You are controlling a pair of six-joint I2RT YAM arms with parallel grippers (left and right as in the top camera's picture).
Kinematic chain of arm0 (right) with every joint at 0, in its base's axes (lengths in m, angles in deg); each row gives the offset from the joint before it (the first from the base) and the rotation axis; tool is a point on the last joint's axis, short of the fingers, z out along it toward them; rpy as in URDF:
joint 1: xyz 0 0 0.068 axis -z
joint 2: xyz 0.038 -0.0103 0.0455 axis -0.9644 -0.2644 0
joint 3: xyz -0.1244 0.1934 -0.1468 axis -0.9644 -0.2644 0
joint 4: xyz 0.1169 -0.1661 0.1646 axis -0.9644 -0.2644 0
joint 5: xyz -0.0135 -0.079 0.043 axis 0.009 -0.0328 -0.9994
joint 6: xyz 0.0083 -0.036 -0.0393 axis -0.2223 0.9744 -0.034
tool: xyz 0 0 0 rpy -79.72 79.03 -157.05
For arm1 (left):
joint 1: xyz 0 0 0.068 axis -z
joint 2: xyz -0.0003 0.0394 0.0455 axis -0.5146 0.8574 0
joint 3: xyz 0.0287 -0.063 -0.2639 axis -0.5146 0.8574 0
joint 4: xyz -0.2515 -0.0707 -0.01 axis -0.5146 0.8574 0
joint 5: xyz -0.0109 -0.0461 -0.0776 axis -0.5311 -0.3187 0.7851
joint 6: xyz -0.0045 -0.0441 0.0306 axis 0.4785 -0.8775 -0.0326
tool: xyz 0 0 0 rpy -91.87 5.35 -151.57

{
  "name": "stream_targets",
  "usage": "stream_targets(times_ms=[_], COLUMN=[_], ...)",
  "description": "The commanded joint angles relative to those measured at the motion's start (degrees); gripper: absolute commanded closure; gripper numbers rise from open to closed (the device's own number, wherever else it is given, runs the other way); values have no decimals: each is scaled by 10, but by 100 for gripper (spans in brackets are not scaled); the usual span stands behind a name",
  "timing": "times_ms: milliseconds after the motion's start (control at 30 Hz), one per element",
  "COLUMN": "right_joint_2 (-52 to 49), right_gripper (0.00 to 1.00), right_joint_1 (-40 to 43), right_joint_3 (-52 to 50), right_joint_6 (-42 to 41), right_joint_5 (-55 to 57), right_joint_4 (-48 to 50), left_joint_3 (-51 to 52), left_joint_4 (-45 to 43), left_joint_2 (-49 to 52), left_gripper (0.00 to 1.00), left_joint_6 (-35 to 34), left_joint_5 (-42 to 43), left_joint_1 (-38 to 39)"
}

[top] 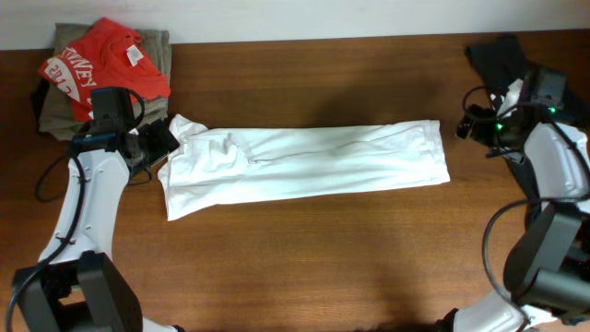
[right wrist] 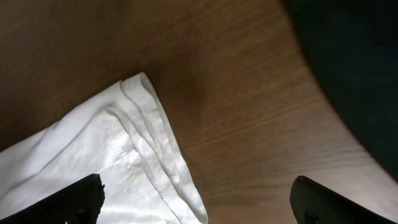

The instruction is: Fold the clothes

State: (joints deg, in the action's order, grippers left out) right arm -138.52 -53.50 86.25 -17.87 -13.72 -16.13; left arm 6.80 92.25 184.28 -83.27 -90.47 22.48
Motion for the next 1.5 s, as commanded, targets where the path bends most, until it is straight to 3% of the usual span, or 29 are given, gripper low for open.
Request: stream_targets(times_ms=[0, 33, 333, 367, 467, 600, 633, 667, 767, 833, 1033, 1467], right_joint_2=[-48, -64, -174, -180, -182, -182, -182, -182, -182, -179, -125, -109], right_gripper=[1, 1, 2, 5, 27, 31, 41, 58, 96, 96, 96, 96], right_joint_1=[18, 18, 14, 8, -20, -71, -78, -83, -76, -52, -25, -325], right_joint_3=[5, 5, 5, 5, 5, 5, 5, 5, 9, 40, 144, 142], right_joint_6=[70, 100, 102, 102, 102, 92, 84, 62, 31, -37, -34, -45], right_joint_5=[-117, -154, -241, -241, -241, -217, -193, -160, -143, -84, -46, -46], right_joint_4=[5, 7, 28, 21, -2, -8, -8, -9, -13, -50, -196, -199], left_joint_3=[3, 3, 3, 3, 3, 3, 3, 3, 3, 3, 3, 14], left_joint_4=[2, 3, 11, 11, 11, 12, 13, 15, 16, 17, 22, 17], left_joint_2=[2, 2, 2, 2, 2, 3, 3, 3, 3, 3, 3, 7], left_gripper=[1, 1, 1, 1, 1, 1, 1, 1, 1, 1, 1, 1], left_joint_6=[-1, -1, -1, -1, -1, -1, -1, -1, -1, -1, -1, -1], left_joint_5=[-4, -4, -4, -4, -4, -4, -4, -4, -4, -4, -4, -4], left_joint_1=[-3, -2, -2, -2, -2, -2, -2, -2, -2, -2, -2, -2])
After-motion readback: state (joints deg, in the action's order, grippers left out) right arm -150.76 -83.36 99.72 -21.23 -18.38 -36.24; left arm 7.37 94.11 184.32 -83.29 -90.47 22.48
